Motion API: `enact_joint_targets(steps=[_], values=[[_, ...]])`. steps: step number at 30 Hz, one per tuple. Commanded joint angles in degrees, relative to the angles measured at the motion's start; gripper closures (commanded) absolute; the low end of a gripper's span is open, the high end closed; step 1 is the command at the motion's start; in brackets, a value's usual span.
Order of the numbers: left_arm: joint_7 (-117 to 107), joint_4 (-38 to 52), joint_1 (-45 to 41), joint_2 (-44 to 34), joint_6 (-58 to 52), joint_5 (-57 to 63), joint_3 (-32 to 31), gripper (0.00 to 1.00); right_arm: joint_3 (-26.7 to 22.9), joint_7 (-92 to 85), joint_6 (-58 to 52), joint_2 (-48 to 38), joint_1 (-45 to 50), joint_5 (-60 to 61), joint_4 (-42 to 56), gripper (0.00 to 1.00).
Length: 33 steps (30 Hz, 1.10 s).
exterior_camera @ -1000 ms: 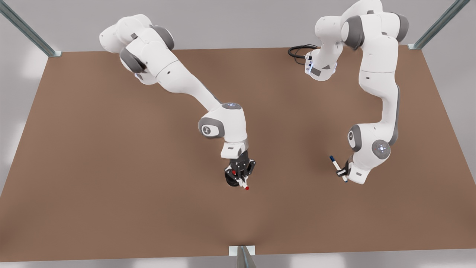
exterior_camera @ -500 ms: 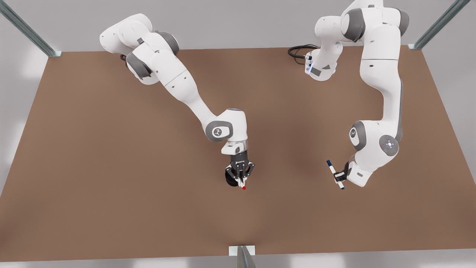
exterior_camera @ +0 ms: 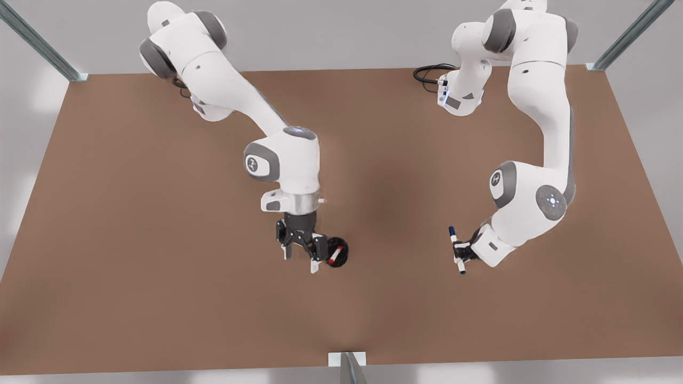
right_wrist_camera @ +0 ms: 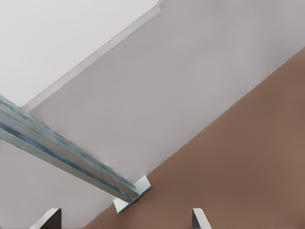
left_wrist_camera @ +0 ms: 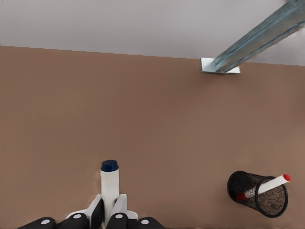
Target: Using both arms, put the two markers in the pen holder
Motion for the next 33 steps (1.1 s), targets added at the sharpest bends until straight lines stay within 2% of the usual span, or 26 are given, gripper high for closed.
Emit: enact_joint_targets(steps=[1,2,4,5,7,8,9,12,14,15,19,33], values=[[23.08,3.62,0.04,1.1,-7.78,-7.04,-3.39,0.79,-0.03,-55.48,-27.83,-7.86,-5.53,27.43,0.1,0.0],[29.13,5.46,-0.31,2.07,-7.43,-8.19,-4.79,0.79,-0.03,-63.48,-32.84,-10.23,-10.1,29.01,-0.34,0.0],[38.29,7.75,-0.31,5.06,0.39,-10.2,-13.13,0.79,-0.12,-81.33,-34.61,-15.4,-20.21,34.2,-4.37,0.0],[40.05,7.75,-0.31,6.2,7.59,-11.88,-16.56,0.79,-1.08,-81.95,-34.17,-22.01,-22.58,34.29,-14.4,0.0],[52.18,7.75,-2.68,8.04,21.3,-11.97,-18.85,0.79,-2.14,-93.46,-34.96,-19.64,-25.93,34.46,-13.79,0.0],[57.44,7.75,-2.77,9.1,26.23,-11.97,-20.87,0.79,-2.14,-93.63,-35.49,-18.85,-25.93,34.46,-13.09,0.0],[65.36,7.75,-2.68,10.77,32.03,-12.06,-23.07,0.79,-1.96,-94.42,-38.2,-14.55,-25.93,35.25,-6.41,0.0],[77.66,7.75,-2.59,15.34,45.91,-12.06,-28.43,0.79,-2.4,-95.22,-35.05,-14.28,-25.75,36.49,-7.46,0.0],[83.55,7.75,-2.24,16.92,49.35,-12.06,-30.37,0.79,-2.4,-95.66,-34.78,-14.19,-25.58,35.52,-6.93,0.0],[85.05,7.75,-2.24,17.71,50.14,-12.06,-30.46,0.79,-2.14,-99.79,-31.01,-13.84,-24.79,33.41,-7.11,0.0],[85.14,7.49,-2.42,20.96,53.83,-12.06,-31.6,0.79,-2.49,-99.79,-31.09,-13.66,-25.84,33.94,-7.46,0.0],[87.34,-1.39,-1.54,22.64,63.68,-12.23,-34.14,0.79,-2.32,-99.88,-31.97,-13.58,-26.89,34.02,-7.37,0.0]])
